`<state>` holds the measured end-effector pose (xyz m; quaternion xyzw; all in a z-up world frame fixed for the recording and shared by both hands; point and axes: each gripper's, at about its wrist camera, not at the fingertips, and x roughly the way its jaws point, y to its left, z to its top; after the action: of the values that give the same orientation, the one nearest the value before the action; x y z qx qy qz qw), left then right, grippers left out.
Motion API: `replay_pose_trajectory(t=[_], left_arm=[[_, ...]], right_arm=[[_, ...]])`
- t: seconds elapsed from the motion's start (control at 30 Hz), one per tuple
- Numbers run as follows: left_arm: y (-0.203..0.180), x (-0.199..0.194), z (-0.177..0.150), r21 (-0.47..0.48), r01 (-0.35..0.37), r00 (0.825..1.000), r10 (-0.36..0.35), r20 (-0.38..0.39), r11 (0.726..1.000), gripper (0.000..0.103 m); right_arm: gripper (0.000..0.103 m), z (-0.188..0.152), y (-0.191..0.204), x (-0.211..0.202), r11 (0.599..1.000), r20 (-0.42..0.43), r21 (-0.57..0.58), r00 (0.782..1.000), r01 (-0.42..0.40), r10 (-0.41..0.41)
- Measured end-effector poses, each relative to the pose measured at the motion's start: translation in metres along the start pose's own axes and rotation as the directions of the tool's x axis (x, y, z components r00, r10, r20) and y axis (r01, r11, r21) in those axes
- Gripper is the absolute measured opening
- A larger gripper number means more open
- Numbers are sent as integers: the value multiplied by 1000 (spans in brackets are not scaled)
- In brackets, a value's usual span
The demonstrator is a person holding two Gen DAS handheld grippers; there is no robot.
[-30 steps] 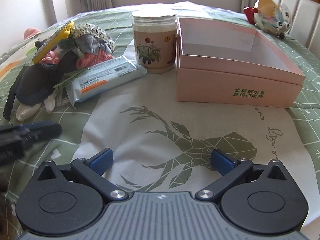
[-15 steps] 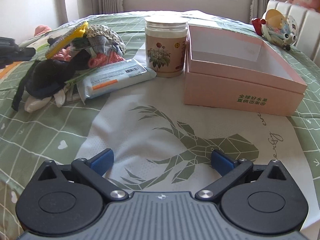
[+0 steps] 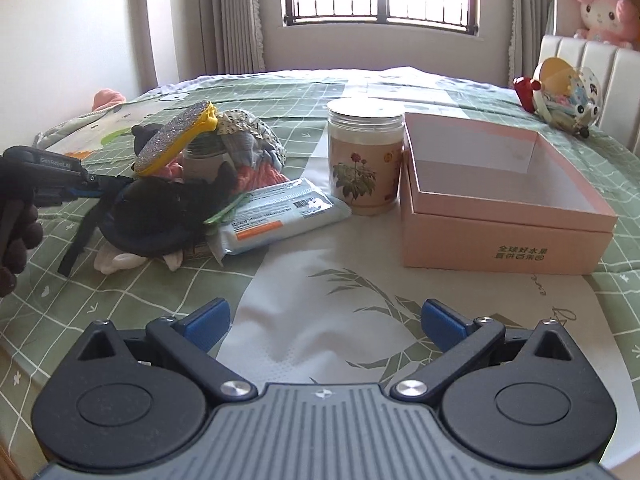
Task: Organize soft objects
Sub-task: 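Grasp the black plush toy with the left tool while the right tool grasps the glittery sponge pad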
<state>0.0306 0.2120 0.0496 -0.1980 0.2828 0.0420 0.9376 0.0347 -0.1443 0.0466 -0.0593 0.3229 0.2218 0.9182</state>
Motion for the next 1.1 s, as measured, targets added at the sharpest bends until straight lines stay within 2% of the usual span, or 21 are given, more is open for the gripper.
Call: replay_pose_trajectory(t=[0.07,0.13,0.2,0.27,0.37,0.43,0.47,0.5,0.57,0.63,0.7,0.83,0.93,1.0,1.1], left_arm=[[-2,-11,11,8,-38,997,37,67,999,16],[3,-13,34,-51,-47,993,53,107,998,16],[5,-1,65,-106,-54,993,65,97,993,16],[2,20,92,-115,-65,994,74,76,991,16],[-13,72,124,-2,-158,987,158,-9,987,16],[-21,105,133,114,-236,966,246,-79,965,17],[-23,120,133,181,-273,946,298,-126,945,20],[-24,130,132,235,-303,929,342,-144,923,20],[-22,133,132,288,-327,914,379,-145,900,21],[-15,126,134,247,-319,911,368,-185,915,21],[-10,115,134,208,-260,919,308,-245,943,21],[-11,99,129,218,-215,917,274,-291,952,22],[-12,103,128,240,-265,911,324,-256,934,26],[-11,110,128,218,-314,905,361,-226,924,28],[-8,113,132,115,-313,911,332,-243,943,28]], right_arm=[[102,1,2,0,1000,9,-19,1000,0,0],[102,2,5,0,999,21,-31,1000,-5,5],[102,2,10,0,999,33,-43,999,-4,6],[102,0,15,0,998,40,-67,999,-3,6],[102,-2,22,-1,995,45,-104,999,-7,12],[102,-2,21,-1,994,40,-112,999,-9,13],[102,-2,20,-1,994,34,-112,999,-13,17],[102,-2,18,0,994,29,-110,999,-17,20],[102,-1,13,2,994,27,-104,999,-21,24],[102,0,10,5,995,25,-96,999,-28,31],[102,0,10,9,995,26,-90,999,-43,46],[102,1,18,13,992,29,-92,996,-81,84],[102,0,25,16,991,21,-97,995,-96,98],[102,-1,27,14,990,19,-104,995,-94,96],[102,-2,25,8,991,26,-106,996,-87,90]])
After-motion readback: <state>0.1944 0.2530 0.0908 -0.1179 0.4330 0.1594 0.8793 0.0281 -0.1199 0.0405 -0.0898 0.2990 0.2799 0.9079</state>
